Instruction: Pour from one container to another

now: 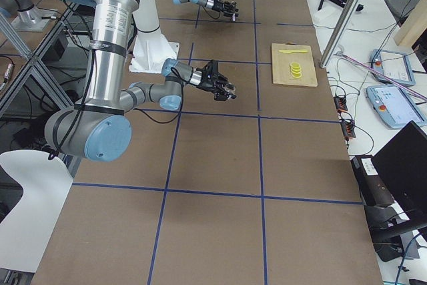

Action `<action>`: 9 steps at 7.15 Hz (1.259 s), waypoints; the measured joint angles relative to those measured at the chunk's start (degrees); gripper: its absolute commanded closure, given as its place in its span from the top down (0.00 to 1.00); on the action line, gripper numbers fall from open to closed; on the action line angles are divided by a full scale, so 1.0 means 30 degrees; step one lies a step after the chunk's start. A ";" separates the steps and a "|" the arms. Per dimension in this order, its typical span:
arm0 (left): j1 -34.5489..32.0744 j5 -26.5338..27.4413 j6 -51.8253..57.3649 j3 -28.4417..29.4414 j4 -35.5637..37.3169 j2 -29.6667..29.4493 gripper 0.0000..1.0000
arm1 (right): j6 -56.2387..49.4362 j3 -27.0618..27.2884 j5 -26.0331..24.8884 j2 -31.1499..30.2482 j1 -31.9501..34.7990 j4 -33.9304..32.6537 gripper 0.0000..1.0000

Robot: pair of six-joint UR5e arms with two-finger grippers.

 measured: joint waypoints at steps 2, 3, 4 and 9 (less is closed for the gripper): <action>0.0000 -0.0019 0.0081 -0.0014 -0.0009 0.0000 1.00 | 0.0000 -0.0001 0.0000 0.0000 0.0000 0.0000 0.00; -0.0004 -0.0190 0.0220 -0.0079 -0.0012 0.0000 1.00 | 0.0000 -0.0011 0.0000 0.0000 -0.0011 0.0000 0.00; -0.0016 -0.0599 0.0446 -0.0257 -0.0012 0.0006 1.00 | 0.0000 -0.0070 -0.0054 0.0000 -0.0045 -0.0001 0.00; -0.0034 -0.3866 0.0992 -0.3607 -0.0037 0.2925 1.00 | 0.0006 -0.0482 -0.0965 0.0000 -0.0582 0.0000 0.00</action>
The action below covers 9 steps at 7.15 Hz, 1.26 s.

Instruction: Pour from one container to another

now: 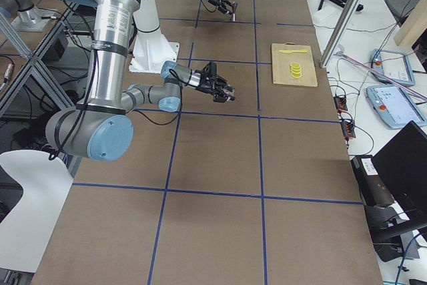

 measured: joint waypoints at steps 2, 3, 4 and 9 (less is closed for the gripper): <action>0.0003 -0.1797 0.0362 -0.1529 0.0030 0.1189 1.00 | 0.0059 -0.0580 -0.0937 0.0008 -0.0612 0.0106 0.00; 0.0004 -0.2852 0.0778 -0.2460 0.0074 0.1785 1.00 | 0.0081 -0.0785 -0.1342 0.0020 -0.0909 0.0149 0.00; 0.0001 -0.4047 0.1115 -0.3464 0.0270 0.2334 1.00 | 0.0142 -0.0967 -0.1614 0.0025 -0.1092 0.0174 0.00; -0.0641 -0.7655 0.2476 -0.6564 0.1885 0.2942 1.00 | 0.0344 -0.4604 -0.3527 0.0587 -0.2487 0.3141 0.00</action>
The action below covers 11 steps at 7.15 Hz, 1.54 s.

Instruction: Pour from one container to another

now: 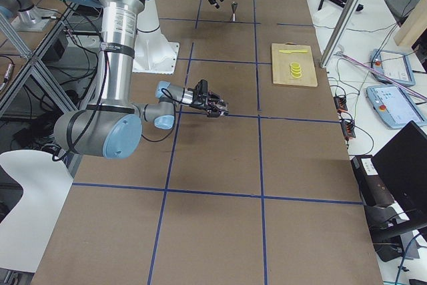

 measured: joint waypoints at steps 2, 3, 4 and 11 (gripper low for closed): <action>-0.1293 -0.2144 0.0867 -0.1429 0.1046 0.0017 1.00 | 0.0002 -0.1561 -0.0539 0.0871 -0.0554 0.0637 0.00; -0.1930 -0.3027 0.1126 -0.2020 0.1721 -0.0027 1.00 | 0.0002 -0.2053 -0.0680 0.1169 -0.0770 0.0777 0.00; -0.2323 -0.3482 0.1381 -0.2291 0.2031 -0.0049 1.00 | 0.0002 -0.2274 -0.0738 0.1290 -0.0893 0.0838 0.14; -0.3140 -0.4193 0.1928 -0.2409 0.2212 -0.0102 1.00 | -0.0027 -0.2372 -0.0842 0.1366 -0.0996 0.0891 1.00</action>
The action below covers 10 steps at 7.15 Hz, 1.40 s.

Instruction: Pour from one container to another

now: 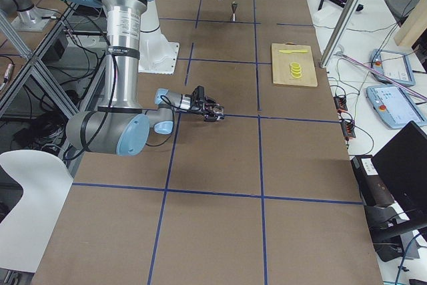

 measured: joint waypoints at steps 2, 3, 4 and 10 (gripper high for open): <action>-0.0081 -0.0156 0.0108 0.0003 0.0001 -0.0036 1.00 | -0.0061 0.0047 0.0026 -0.0020 -0.0006 0.0009 1.00; -0.0390 -0.0620 0.0370 -0.0045 0.0001 -0.0113 1.00 | -0.0166 0.0165 0.0076 -0.0075 -0.0007 0.0006 1.00; -0.0979 -0.1288 0.0628 -0.0113 0.0001 -0.0180 1.00 | -0.0256 0.0390 0.0237 -0.0190 -0.0030 -0.0014 1.00; -0.1750 -0.2149 0.0899 -0.0047 0.0024 -0.0570 1.00 | -0.0376 0.3593 0.2951 -0.3132 -0.0037 -0.0356 1.00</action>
